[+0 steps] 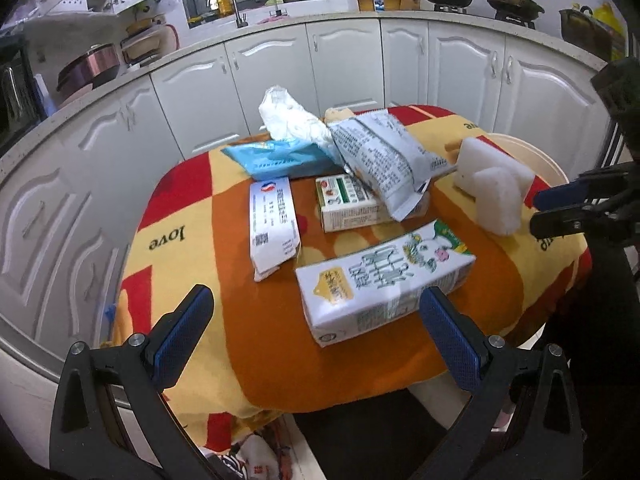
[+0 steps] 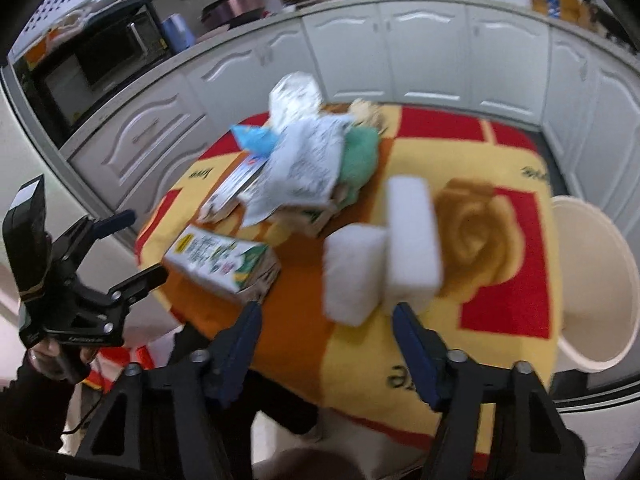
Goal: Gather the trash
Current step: 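Move the left tool toward the white milk carton and open its fingers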
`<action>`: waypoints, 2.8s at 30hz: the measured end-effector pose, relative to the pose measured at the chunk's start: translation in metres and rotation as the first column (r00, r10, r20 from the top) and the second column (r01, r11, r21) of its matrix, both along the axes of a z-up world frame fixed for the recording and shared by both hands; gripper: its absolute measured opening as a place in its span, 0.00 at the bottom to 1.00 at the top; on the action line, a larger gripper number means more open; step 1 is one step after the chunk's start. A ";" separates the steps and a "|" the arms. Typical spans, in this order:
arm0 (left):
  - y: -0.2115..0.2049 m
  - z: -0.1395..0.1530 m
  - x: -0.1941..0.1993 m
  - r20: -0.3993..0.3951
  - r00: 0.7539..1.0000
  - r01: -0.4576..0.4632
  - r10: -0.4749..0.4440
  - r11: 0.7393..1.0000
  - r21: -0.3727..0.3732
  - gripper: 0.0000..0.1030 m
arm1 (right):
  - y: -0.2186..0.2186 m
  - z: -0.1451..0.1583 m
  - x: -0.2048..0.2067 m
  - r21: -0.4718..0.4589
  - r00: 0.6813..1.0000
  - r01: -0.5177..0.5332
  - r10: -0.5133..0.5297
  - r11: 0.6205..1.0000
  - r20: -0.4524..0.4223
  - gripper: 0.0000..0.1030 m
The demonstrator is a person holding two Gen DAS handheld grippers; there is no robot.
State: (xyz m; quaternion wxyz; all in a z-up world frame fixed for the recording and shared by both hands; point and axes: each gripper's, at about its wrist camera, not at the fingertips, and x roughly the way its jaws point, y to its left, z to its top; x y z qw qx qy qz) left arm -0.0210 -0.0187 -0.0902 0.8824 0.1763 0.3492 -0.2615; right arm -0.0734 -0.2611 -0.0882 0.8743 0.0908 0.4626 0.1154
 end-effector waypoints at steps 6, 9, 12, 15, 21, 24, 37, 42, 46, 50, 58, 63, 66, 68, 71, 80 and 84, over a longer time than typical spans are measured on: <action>-0.004 -0.019 0.000 0.003 1.000 -0.018 0.017 0.997 0.079 0.99 | 0.001 -0.017 0.023 -0.002 0.998 0.060 -0.060 0.998 -0.027 0.52; -0.001 -0.027 0.009 -0.003 0.999 -0.053 0.053 0.994 0.091 0.99 | -0.001 -0.017 0.037 -0.007 0.997 0.077 -0.077 0.997 -0.011 0.47; 0.003 -0.035 0.025 -0.020 0.994 -0.102 0.104 0.990 0.098 0.99 | -0.001 -0.015 0.047 0.023 0.997 0.078 -0.078 0.997 0.009 0.31; 0.000 -0.039 0.043 -0.009 0.989 -0.144 0.146 0.984 0.102 0.99 | 0.004 -0.008 0.049 0.018 0.997 0.060 -0.061 0.998 0.047 0.28; 0.013 -0.028 0.056 -0.107 0.982 -0.161 0.155 0.986 -0.043 0.99 | 0.003 -0.006 0.048 0.021 0.997 0.068 -0.069 0.997 0.025 0.33; 0.026 -0.027 0.049 -0.167 0.973 -0.176 0.162 0.981 -0.075 0.99 | 0.001 -0.004 0.044 0.040 0.997 0.070 -0.071 0.997 0.039 0.59; 0.022 0.006 0.048 -0.247 0.930 -0.313 0.273 0.940 -0.138 0.99 | 0.009 -0.010 0.053 0.068 1.000 0.024 -0.024 0.997 0.007 0.57; 0.003 0.005 0.058 -0.282 0.902 -0.376 0.327 0.915 -0.143 0.99 | 0.004 -0.002 0.047 0.034 0.999 0.036 -0.036 0.999 0.001 0.57; -0.014 0.003 0.067 -0.292 0.873 -0.438 0.392 0.892 -0.112 0.99 | -0.004 0.000 0.040 0.086 1.000 0.027 -0.028 0.996 0.010 0.58; -0.027 -0.005 0.076 -0.310 0.833 -0.502 0.458 0.862 -0.074 0.99 | -0.010 0.000 0.033 0.159 1.000 0.014 -0.016 0.987 0.013 0.60; -0.047 -0.029 0.075 -0.372 0.832 -0.454 0.412 0.891 -0.029 0.93 | -0.007 0.005 0.023 0.181 0.999 -0.022 0.017 0.983 0.028 0.70; -0.025 -0.021 0.074 -0.381 0.836 -0.438 0.394 0.898 -0.034 0.75 | 0.000 -0.002 0.027 0.212 0.999 -0.045 0.043 0.976 0.013 0.70; -0.019 -0.024 0.073 -0.388 0.836 -0.429 0.387 0.903 -0.023 0.75 | 0.001 -0.009 0.035 0.182 1.000 -0.006 0.005 0.983 0.003 0.70; -0.017 -0.027 0.071 -0.395 0.833 -0.436 0.387 0.899 -0.038 0.75 | -0.001 -0.015 0.043 0.162 1.000 0.030 -0.030 0.986 -0.001 0.70; -0.019 -0.029 0.068 -0.376 0.835 -0.451 0.401 0.891 -0.051 0.76 | 0.002 -0.020 0.053 0.140 0.999 0.046 -0.044 0.989 -0.017 0.70; -0.015 -0.028 0.062 -0.377 0.855 -0.418 0.356 0.903 -0.095 0.74 | 0.032 -0.023 0.059 -0.105 0.998 0.017 -0.012 0.994 0.057 0.16; -0.008 -0.023 0.056 -0.369 0.861 -0.413 0.351 0.905 -0.103 0.68 | 0.011 -0.018 0.047 0.008 0.997 0.034 -0.034 0.999 0.072 0.13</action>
